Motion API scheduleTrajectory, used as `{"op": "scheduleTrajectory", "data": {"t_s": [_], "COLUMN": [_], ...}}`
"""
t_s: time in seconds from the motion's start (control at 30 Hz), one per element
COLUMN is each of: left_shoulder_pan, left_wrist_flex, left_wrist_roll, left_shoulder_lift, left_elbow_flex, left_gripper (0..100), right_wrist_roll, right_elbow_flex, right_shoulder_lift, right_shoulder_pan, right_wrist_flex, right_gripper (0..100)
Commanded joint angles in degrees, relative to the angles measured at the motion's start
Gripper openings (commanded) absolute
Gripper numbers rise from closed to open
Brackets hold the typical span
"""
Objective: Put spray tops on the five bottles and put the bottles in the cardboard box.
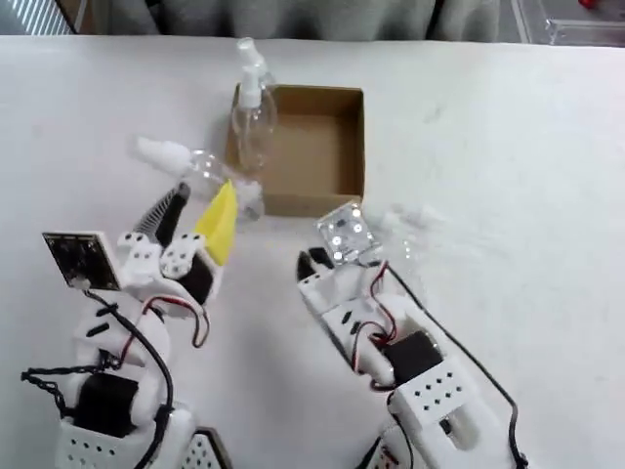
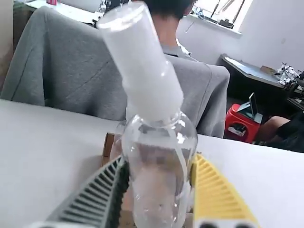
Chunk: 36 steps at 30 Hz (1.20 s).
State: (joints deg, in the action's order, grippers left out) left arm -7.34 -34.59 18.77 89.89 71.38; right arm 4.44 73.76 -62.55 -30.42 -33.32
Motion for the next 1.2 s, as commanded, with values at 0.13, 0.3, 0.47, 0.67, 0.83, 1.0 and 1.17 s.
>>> {"op": "scheduleTrajectory", "data": {"t_s": [0.13, 0.3, 0.47, 0.67, 0.83, 1.0, 1.17], "left_shoulder_pan": [1.4, 2.7, 2.6, 2.5, 2.2, 2.1, 2.1], "left_wrist_flex": [6.5, 11.7, 17.3, 23.4, 29.4, 34.5, 39.4], "left_wrist_roll": [-4.2, -4.2, -4.4, -8.4, -8.7, -8.4, -8.3], "left_shoulder_lift": [-12.5, -23.1, -28.5, -32.7, -37.0, -42.7, -48.6], "left_elbow_flex": [-4.7, -8.5, -8.4, -8.4, -8.4, -8.7, -8.9], "left_gripper": [2, 2, 2, 2, 2, 2, 2], "right_wrist_roll": [0.1, 0.1, 0.2, 15.7, 22.2, 22.7, 22.8], "right_elbow_flex": [-0.4, -0.4, -0.4, 4.0, 12.3, 12.6, 12.9], "right_shoulder_lift": [0.0, 0.0, 0.0, 0.0, 0.0, -1.9, -2.3], "right_shoulder_pan": [8.1, 16.2, 27.9, 41.7, 46.6, 47.1, 46.1], "right_wrist_flex": [-5.5, -10.2, -14.5, -16.7, -10.7, -11.9, -11.9], "right_gripper": [1.5, 1.5, 1.7, 1.7, 1.7, 1.7, 1.7]}}
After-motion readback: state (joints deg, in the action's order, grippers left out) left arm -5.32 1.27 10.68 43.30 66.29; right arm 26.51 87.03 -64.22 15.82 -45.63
